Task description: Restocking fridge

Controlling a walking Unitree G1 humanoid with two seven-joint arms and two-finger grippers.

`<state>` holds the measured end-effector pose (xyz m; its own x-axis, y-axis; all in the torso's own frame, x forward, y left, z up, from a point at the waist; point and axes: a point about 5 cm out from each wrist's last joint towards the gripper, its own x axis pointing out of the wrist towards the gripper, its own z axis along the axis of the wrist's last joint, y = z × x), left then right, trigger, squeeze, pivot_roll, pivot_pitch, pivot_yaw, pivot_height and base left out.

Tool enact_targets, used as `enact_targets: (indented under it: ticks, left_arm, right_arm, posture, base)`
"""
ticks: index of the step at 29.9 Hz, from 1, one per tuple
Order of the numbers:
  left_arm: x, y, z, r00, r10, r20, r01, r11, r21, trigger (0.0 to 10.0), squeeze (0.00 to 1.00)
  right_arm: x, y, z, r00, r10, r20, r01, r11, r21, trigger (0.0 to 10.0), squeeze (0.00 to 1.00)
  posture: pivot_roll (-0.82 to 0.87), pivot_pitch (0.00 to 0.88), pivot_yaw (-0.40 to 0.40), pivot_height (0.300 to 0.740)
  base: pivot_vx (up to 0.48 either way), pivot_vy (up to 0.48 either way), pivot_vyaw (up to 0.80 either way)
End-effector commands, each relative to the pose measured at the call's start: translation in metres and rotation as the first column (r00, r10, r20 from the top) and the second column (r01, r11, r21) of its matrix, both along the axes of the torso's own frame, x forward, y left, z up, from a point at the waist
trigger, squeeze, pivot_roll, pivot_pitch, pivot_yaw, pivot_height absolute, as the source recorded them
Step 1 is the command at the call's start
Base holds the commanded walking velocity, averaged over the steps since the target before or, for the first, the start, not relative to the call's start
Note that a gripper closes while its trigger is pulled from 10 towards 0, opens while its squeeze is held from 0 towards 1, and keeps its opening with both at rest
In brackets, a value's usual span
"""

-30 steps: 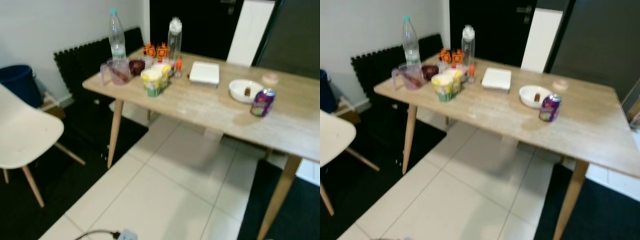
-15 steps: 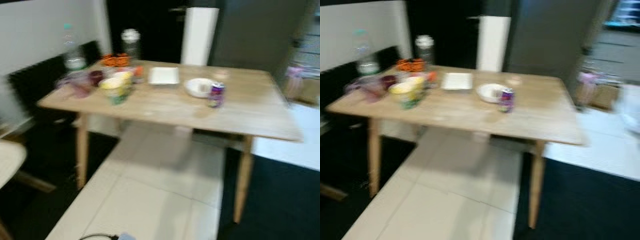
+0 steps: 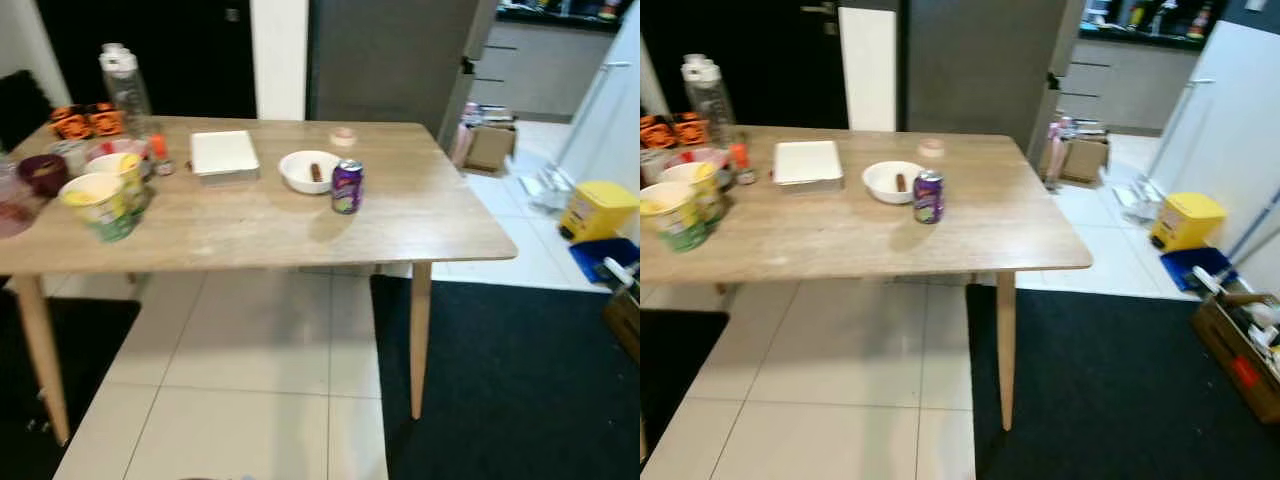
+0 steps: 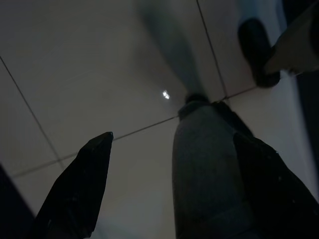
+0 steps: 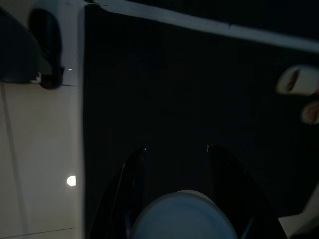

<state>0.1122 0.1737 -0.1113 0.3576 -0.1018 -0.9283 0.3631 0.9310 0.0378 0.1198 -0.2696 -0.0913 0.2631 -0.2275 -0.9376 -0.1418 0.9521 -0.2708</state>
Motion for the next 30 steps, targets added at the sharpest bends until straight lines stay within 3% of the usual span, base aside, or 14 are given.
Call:
enact_targets:
  ticks: [1,27,28,30]
  left_arm:
    - [-0.0076,-0.0001,-0.0023,0.999,-0.009,-0.036,0.009,1.0,-0.001,10.0,0.0]
    - [-0.0077,-0.0026,-0.0025,0.999,0.005,-0.038,-0.006,1.0,-0.013,10.0,0.0]
    - [-0.0076,-0.0027,-0.0025,0.999,0.006,-0.038,-0.006,1.0,-0.014,10.0,0.0]
    - [-0.0075,-0.0029,-0.0025,0.999,0.007,-0.038,-0.007,1.0,-0.014,10.0,0.0]
  right_arm:
    - [-0.0081,-0.004,-0.001,1.0,-0.007,-0.027,0.007,1.0,-0.011,10.0,0.0]
    - [-0.0077,-0.0008,-0.002,1.0,-0.013,-0.026,0.013,1.0,0.001,10.0,0.0]
    - [-0.0077,-0.0006,-0.0021,1.0,-0.013,-0.026,0.013,1.0,0.002,2.2,0.0]
    - [-0.0076,-0.0004,-0.0021,1.0,-0.012,-0.026,0.012,1.0,0.004,2.2,0.0]
  posture:
    - [-0.08,0.0,-0.028,0.74]
    - [-0.08,0.0,-0.025,0.74]
    - [-0.08,0.0,-0.025,0.74]
    - [-0.08,0.0,-0.025,0.74]
  base:
    - [0.0,0.0,-0.75]
    - [0.0,0.0,-0.75]
    - [0.0,0.0,-0.75]
    - [0.0,0.0,-0.75]
